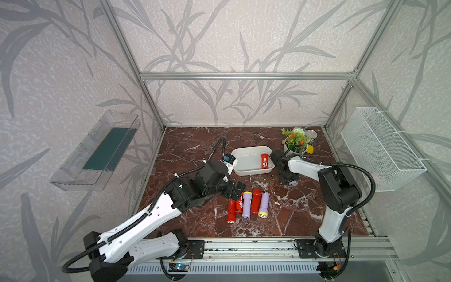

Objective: Put the flashlights into the storage boxes
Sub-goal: Pick up the flashlight from the center of the board.

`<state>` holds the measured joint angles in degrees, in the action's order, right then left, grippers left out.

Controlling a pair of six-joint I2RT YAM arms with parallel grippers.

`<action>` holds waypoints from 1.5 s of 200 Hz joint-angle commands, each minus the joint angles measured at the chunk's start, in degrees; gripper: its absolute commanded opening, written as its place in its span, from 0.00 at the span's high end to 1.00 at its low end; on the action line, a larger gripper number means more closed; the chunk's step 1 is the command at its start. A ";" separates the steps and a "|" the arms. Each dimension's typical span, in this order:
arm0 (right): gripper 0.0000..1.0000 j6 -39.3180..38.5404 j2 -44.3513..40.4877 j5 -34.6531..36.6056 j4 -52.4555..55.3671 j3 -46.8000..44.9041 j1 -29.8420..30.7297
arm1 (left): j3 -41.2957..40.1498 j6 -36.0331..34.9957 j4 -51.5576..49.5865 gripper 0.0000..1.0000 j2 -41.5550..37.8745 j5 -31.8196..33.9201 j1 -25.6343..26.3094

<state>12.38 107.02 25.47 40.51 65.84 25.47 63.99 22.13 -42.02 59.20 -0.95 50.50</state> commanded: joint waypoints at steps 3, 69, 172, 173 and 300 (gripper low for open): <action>0.69 1.14 -0.87 -3.12 3.88 0.22 0.72 | -0.57 0.75 -0.94 0.01 -0.88 1.07 -0.14; 0.70 1.99 -4.33 -8.34 5.38 0.24 0.80 | -0.28 0.92 -1.39 0.01 -1.19 1.30 -0.06; 0.70 9.51 -8.93 -7.06 8.64 -5.40 8.34 | -0.30 0.78 -0.81 0.01 -1.09 0.93 -0.05; 0.69 9.60 -8.93 -7.04 8.63 -5.52 8.44 | -0.33 0.80 -0.75 0.01 -1.14 0.90 -0.05; 0.70 11.44 -16.61 -6.04 13.22 -4.52 10.21 | -1.24 1.88 -0.75 0.01 -2.88 0.60 -0.04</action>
<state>22.90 93.06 18.00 50.22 58.98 35.53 63.46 23.20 -42.02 56.88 -0.93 50.52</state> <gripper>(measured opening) 0.393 0.992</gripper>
